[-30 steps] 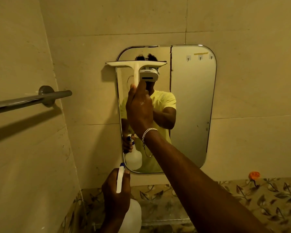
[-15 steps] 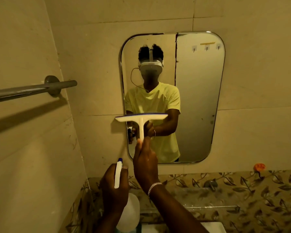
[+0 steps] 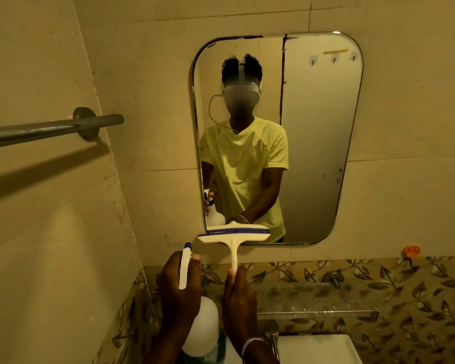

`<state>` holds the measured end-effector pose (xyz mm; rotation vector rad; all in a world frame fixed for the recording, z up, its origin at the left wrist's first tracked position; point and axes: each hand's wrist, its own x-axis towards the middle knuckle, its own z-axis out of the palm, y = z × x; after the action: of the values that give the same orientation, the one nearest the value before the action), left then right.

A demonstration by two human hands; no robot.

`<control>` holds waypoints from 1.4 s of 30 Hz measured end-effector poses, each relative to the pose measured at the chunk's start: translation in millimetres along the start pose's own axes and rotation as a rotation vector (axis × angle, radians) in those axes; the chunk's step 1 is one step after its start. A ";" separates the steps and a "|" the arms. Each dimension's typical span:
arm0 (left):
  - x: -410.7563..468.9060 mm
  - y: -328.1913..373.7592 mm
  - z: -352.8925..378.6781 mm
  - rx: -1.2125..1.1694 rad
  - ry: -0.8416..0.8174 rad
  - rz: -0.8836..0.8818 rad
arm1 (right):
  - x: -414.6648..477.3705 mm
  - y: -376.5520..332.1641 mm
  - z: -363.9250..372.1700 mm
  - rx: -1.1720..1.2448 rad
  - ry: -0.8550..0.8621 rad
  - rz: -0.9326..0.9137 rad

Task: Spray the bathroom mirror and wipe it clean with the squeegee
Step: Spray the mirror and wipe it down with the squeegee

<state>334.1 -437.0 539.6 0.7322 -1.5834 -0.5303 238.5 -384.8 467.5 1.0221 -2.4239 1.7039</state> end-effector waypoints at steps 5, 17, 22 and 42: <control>-2.8 0.4 0.6 -0.006 -0.013 -0.002 | -5.5 11.0 -2.0 -0.039 -0.018 0.039; -10.1 1.5 5.9 -0.050 -0.008 -0.012 | -15.9 39.2 -19.2 -0.094 -0.084 0.124; -14.5 -0.5 11.3 -0.025 -0.028 0.004 | -20.6 38.8 -35.0 -0.026 -0.042 0.055; 22.1 69.7 79.2 -0.169 -0.131 0.141 | 66.7 -5.4 -117.4 0.042 0.279 -0.259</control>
<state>244.1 -410.4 592.7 0.4629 -1.6741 -0.6098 147.7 -320.2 544.0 0.9765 -1.9996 1.6855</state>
